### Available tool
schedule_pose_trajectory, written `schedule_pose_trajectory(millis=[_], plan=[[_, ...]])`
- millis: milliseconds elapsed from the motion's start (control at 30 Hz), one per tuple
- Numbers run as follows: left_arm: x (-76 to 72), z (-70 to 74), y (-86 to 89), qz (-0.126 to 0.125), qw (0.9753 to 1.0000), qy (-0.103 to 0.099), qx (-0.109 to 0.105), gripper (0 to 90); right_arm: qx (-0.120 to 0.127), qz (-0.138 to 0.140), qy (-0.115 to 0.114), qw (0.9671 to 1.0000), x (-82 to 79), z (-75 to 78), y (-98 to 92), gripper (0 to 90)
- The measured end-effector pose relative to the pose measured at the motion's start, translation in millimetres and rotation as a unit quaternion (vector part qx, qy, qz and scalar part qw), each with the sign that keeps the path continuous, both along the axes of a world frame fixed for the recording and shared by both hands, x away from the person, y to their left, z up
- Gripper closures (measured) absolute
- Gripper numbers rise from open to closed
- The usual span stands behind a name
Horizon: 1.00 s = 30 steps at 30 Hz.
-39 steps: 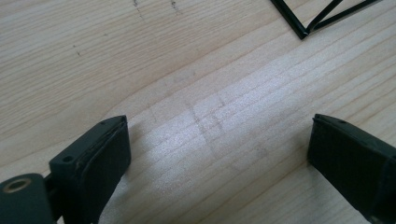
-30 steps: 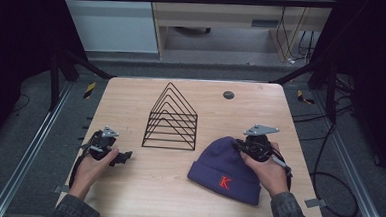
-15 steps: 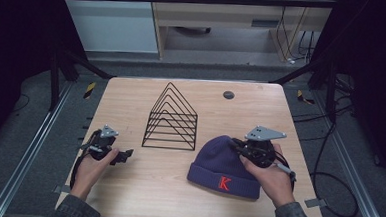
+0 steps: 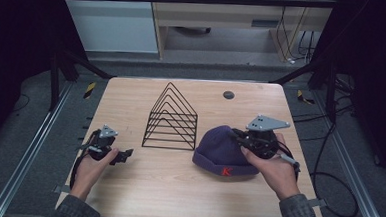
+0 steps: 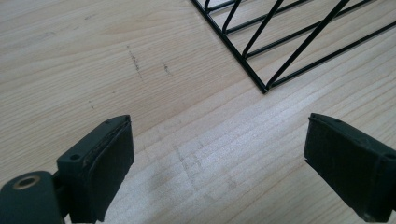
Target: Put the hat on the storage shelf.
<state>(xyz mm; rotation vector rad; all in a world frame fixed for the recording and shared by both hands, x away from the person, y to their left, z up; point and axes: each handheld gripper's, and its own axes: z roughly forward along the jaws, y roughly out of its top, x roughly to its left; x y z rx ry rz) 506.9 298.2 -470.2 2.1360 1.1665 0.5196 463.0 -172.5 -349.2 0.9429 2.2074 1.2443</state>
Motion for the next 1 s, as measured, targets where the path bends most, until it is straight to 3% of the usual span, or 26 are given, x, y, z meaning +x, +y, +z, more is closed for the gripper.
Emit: schedule_pose_trajectory(millis=[233, 433, 667, 767, 800, 833, 867, 900, 1000], plan=[[-0.8, 2.9, -1.0, -0.005, 0.9999, -0.009, 0.0, 7.9, 0.002, -0.004, -0.007, 1.0, 5.8, 11.3, -3.1, 80.1], [-4.9, 13.3, 0.2, -0.007, 0.9992, -0.032, -0.022, 7.8, 0.008, -0.009, -0.016, 0.9998, 15.3, 28.7, -3.4, 80.1], [-11.0, 24.2, -2.5, -0.01, 0.9985, -0.041, -0.035, 8.7, 0.004, -0.013, -0.032, 0.9994, 22.2, 47.6, -3.7, 80.1], [-16.2, 42.2, -5.6, -0.011, 0.9963, -0.062, -0.058, 8.8, 0.009, -0.019, -0.043, 0.9988, 24.7, 62.1, -6.1, 80.0], [-16.2, 42.2, -5.6, -0.011, 0.9963, -0.062, -0.058, 9.0, 0.009, -0.019, -0.043, 0.9988, 24.7, 62.1, -6.1, 80.0], [-18.9, 52.0, -8.4, -0.019, 0.9948, -0.071, -0.07, 9.6, 0.012, -0.022, -0.048, 0.9986, 26.2, 68.3, -7.2, 80.0], [-18.9, 52.0, -8.4, -0.019, 0.9948, -0.071, -0.07, 10.0, 0.012, -0.022, -0.048, 0.9986, 26.2, 68.3, -7.2, 80.0], [-21.1, 64.0, -10.5, -0.028, 0.992, -0.085, -0.089, 10.2, 0.014, -0.026, -0.05, 0.9983, 28.0, 74.1, -7.3, 80.1], [-22.0, 76.3, -13.1, -0.036, 0.9899, -0.096, -0.097, 10.3, 0.019, -0.03, -0.055, 0.9979, 30.0, 82.6, -6.1, 80.1]])
